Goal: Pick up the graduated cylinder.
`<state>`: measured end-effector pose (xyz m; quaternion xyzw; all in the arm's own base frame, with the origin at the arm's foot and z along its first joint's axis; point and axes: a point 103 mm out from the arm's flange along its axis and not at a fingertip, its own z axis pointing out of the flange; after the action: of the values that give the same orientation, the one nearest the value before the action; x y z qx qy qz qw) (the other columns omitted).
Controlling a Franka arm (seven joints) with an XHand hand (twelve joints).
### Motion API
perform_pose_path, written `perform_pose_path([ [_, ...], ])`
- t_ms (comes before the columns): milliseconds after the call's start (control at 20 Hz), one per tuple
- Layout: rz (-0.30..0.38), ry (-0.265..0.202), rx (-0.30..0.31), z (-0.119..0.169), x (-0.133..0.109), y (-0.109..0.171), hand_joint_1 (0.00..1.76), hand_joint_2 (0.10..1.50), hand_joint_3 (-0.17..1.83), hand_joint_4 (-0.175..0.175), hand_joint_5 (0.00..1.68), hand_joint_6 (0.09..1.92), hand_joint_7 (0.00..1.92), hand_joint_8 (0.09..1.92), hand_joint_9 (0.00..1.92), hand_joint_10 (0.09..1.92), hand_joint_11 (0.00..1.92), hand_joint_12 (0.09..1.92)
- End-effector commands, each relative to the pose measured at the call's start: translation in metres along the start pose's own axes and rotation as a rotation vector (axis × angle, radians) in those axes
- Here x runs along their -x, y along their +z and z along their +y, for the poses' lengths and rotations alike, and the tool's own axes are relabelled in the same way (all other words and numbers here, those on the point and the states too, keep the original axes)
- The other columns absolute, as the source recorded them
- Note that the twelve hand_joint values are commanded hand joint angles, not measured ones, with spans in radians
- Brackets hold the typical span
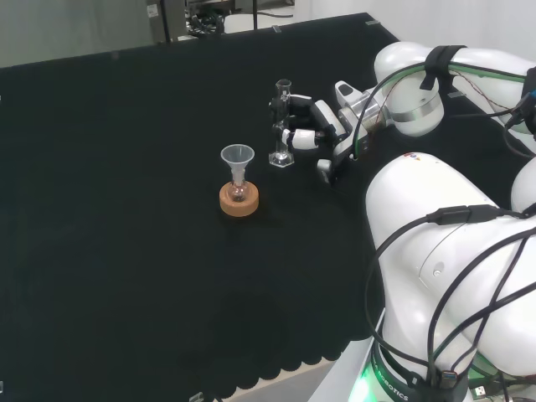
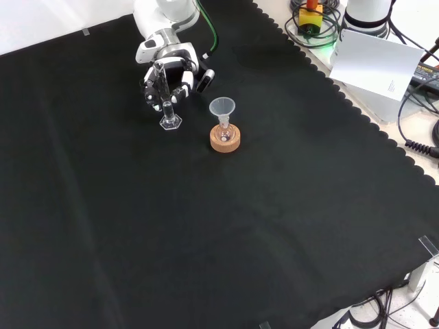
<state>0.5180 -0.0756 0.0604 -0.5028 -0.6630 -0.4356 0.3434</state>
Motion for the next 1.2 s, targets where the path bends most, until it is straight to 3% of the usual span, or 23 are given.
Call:
perform_pose_path([
  [50, -0.003, 0.002, 0.004, 0.0, 0.001, 0.002, 1.17, 0.72, 0.69, 0.005, 0.75, 0.53, 0.93, 0.52, 1.2, 0.14, 1.01, 0.93],
  [400, -0.003, 0.002, 0.017, -0.001, 0.0, 0.001, 1.17, 0.74, 0.69, 0.01, 0.76, 0.54, 0.94, 0.51, 1.21, 0.13, 1.01, 0.93],
  [650, -0.006, 0.007, 0.022, -0.002, 0.0, -0.003, 1.15, 0.83, 0.65, 0.02, 0.82, 0.54, 0.97, 0.5, 1.22, 0.12, 1.03, 0.92],
  [1000, -0.09, 0.01, -0.011, 0.0, -0.004, -0.006, 1.15, 0.89, 0.61, 0.001, 0.82, 0.52, 0.99, 0.48, 1.25, 0.1, 1.07, 0.9],
  [1200, -0.189, 0.001, -0.037, 0.002, -0.01, -0.014, 1.16, 0.9, 0.6, -0.009, 0.83, 0.52, 0.99, 0.49, 1.26, 0.1, 1.09, 0.9],
])
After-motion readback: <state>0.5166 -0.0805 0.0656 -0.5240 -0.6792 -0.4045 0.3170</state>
